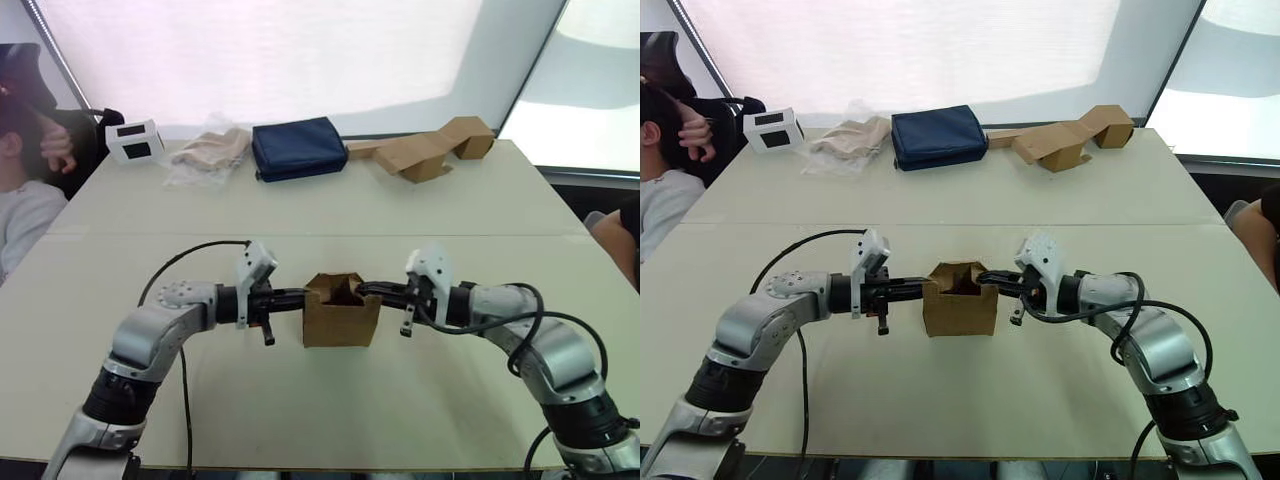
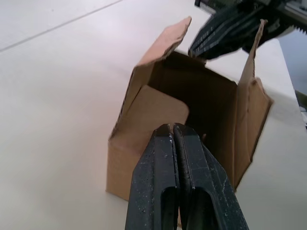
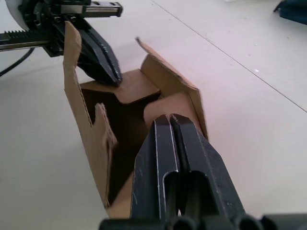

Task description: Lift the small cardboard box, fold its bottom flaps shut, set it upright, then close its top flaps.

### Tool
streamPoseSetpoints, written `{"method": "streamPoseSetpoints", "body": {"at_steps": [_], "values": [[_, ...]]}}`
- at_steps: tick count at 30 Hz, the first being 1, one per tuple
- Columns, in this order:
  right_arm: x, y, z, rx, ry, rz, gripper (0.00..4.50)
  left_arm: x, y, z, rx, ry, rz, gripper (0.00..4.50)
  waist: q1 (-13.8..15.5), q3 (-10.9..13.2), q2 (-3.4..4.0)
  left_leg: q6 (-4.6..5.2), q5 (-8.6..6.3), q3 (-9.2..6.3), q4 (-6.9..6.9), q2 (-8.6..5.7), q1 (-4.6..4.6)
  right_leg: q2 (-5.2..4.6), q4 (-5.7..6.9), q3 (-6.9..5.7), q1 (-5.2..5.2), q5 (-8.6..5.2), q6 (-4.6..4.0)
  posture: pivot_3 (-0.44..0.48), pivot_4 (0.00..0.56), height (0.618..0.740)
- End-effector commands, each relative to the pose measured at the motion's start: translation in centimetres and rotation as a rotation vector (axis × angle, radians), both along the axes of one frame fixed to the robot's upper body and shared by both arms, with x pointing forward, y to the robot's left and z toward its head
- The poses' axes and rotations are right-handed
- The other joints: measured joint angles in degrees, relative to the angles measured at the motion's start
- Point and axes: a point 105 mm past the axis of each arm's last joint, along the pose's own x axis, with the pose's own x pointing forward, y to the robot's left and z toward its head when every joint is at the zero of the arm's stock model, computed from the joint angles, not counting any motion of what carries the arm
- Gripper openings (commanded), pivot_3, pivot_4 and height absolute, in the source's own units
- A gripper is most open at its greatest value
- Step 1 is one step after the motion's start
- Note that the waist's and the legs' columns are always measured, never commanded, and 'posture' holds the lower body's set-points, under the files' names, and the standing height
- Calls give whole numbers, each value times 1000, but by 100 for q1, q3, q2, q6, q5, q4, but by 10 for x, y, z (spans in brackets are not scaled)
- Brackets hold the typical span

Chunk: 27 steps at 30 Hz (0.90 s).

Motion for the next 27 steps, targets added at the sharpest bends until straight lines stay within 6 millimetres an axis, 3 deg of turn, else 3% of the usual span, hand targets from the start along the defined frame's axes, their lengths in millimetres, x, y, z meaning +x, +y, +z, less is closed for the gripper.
{"method": "streamPoseSetpoints", "body": {"at_steps": [1,11,16,18,20,22,24,27], "values": [[2,1,2,-31,-37,18,0,2,-4,3,2,-35,-10,68,3,0,0,0,0,0,0,0,0,0,0,0,0,0,0,0,150,740],[4,0,0,-46,-26,42,0,7,0,5,-8,-49,5,68,5,0,0,0,0,-1,0,0,1,0,0,-1,1,0,0,0,150,740],[7,-7,24,23,-52,28,0,6,8,23,-102,-9,-11,68,4,0,0,0,0,-2,0,1,1,0,1,-1,0,0,0,0,150,740],[5,-14,57,79,-87,25,0,16,24,35,-146,9,27,68,2,0,0,0,0,-2,0,1,-1,0,0,-1,-1,0,0,0,150,740],[0,-17,81,113,-105,41,0,28,36,42,-158,8,70,68,-2,4,3,-1,1,-1,2,1,-5,-1,5,-1,-7,0,0,0,150,740],[-11,-15,88,111,-85,82,0,38,41,37,-125,5,90,68,3,3,2,-1,1,-2,1,1,-6,0,7,-3,-10,0,0,0,150,740],[-21,-11,89,98,-61,116,0,45,44,31,-95,4,92,68,11,1,-1,1,0,-7,-4,1,-5,1,-3,-8,-6,0,-1,0,150,740],[-51,8,74,41,10,236,0,60,42,14,-62,31,81,68,22,1,-1,2,-1,-7,-5,-2,-10,-1,-10,-10,-5,0,0,0,150,740]]}}
